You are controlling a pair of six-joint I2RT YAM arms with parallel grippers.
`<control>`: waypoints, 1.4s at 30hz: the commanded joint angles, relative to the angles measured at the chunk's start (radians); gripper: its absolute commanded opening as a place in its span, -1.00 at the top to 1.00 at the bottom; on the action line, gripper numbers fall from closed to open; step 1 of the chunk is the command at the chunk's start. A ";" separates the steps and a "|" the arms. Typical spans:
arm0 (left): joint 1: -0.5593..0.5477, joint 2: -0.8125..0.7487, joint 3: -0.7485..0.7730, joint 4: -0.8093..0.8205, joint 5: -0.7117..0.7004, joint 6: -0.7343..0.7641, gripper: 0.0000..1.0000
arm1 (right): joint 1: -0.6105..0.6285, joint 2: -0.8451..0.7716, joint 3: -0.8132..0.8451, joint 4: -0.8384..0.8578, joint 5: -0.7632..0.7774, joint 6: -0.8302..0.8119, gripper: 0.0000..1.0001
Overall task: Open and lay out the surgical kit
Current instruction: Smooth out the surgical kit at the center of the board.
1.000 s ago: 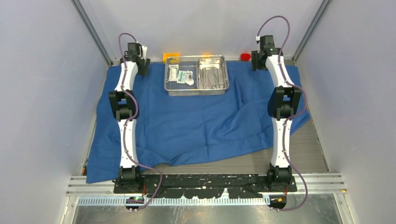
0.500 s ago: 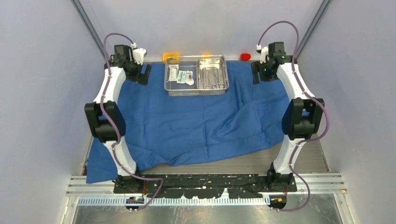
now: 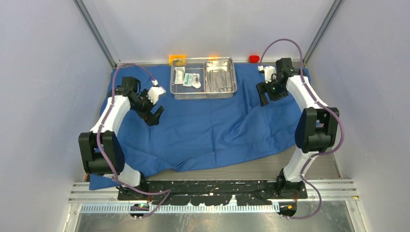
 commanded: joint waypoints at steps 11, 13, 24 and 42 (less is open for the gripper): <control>-0.028 0.181 0.141 0.217 -0.276 -0.275 -0.99 | -0.058 0.413 0.489 0.175 0.367 0.235 -0.48; -0.027 0.245 0.197 0.233 -0.305 -0.331 -0.99 | -0.063 0.497 0.582 0.161 0.403 0.246 -0.46; 0.062 0.505 0.534 0.197 -0.369 -0.572 -0.98 | -0.091 0.784 0.875 0.113 0.549 0.177 -0.44; 0.136 1.049 1.305 0.014 -0.460 -0.768 -0.98 | -0.094 1.010 1.074 0.228 0.764 -0.089 -0.45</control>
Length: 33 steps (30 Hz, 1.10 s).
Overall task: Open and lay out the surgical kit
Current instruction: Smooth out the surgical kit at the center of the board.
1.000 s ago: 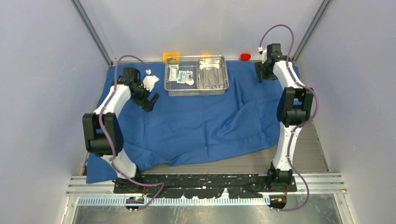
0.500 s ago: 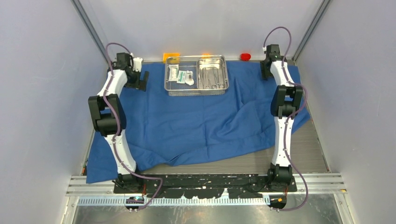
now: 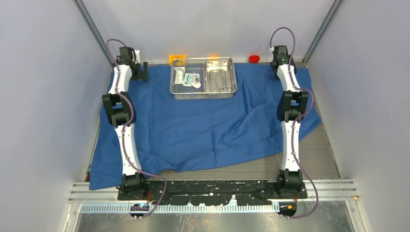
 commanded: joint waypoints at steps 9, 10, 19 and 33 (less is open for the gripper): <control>0.027 0.241 0.334 -0.045 -0.052 -0.148 -0.90 | -0.012 0.091 0.019 0.113 0.106 -0.180 -0.48; 0.027 0.264 0.370 -0.059 -0.067 -0.142 -0.88 | -0.012 0.091 0.020 0.122 0.110 -0.190 -0.49; 0.034 0.302 0.369 0.030 -0.227 0.057 -0.32 | -0.015 0.035 0.020 0.161 0.082 -0.232 -0.47; 0.044 0.232 0.302 0.205 -0.432 0.267 -0.32 | -0.082 -0.191 0.046 -0.023 -0.131 0.035 -0.51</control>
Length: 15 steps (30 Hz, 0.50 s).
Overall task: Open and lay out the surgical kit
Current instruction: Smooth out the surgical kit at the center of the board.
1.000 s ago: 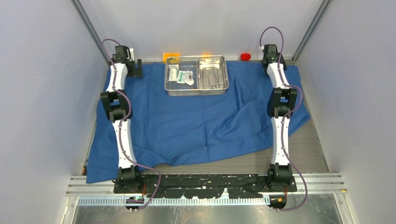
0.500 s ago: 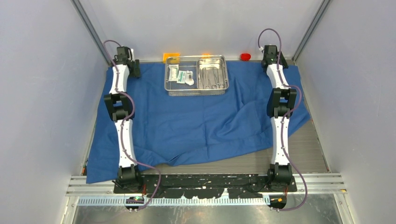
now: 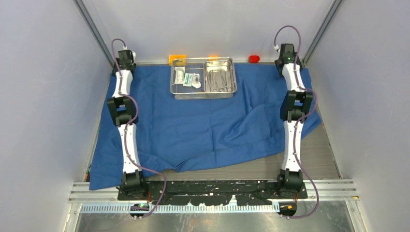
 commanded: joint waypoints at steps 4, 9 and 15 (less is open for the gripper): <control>0.017 -0.232 -0.165 -0.007 0.138 -0.188 -0.62 | -0.101 -0.336 -0.122 -0.124 -0.323 0.319 -0.53; 0.018 -0.351 -0.215 -0.072 0.342 -0.337 -0.86 | -0.144 -0.493 -0.334 -0.124 -0.496 0.417 -0.54; 0.015 -0.504 -0.403 -0.062 0.531 -0.392 -0.99 | -0.145 -0.568 -0.527 -0.121 -0.555 0.444 -0.52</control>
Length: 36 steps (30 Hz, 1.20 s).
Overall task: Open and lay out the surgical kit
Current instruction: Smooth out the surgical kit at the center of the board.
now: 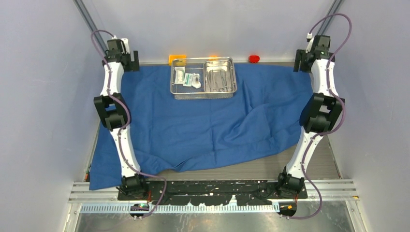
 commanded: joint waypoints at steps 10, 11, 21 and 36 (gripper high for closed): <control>-0.001 -0.338 -0.453 0.089 0.293 -0.051 -1.00 | 0.025 0.126 -0.076 0.026 -0.069 0.064 -0.53; -0.001 -0.347 -0.472 0.090 0.294 -0.045 -0.99 | 0.026 0.146 -0.061 0.025 -0.071 0.066 -0.52; -0.001 -0.426 -0.632 0.099 0.304 0.032 -0.96 | 0.020 0.267 0.021 0.007 -0.075 0.051 0.09; -0.001 -0.458 -0.709 0.101 0.264 0.063 -0.88 | 0.013 0.474 0.336 -0.072 0.022 0.009 0.99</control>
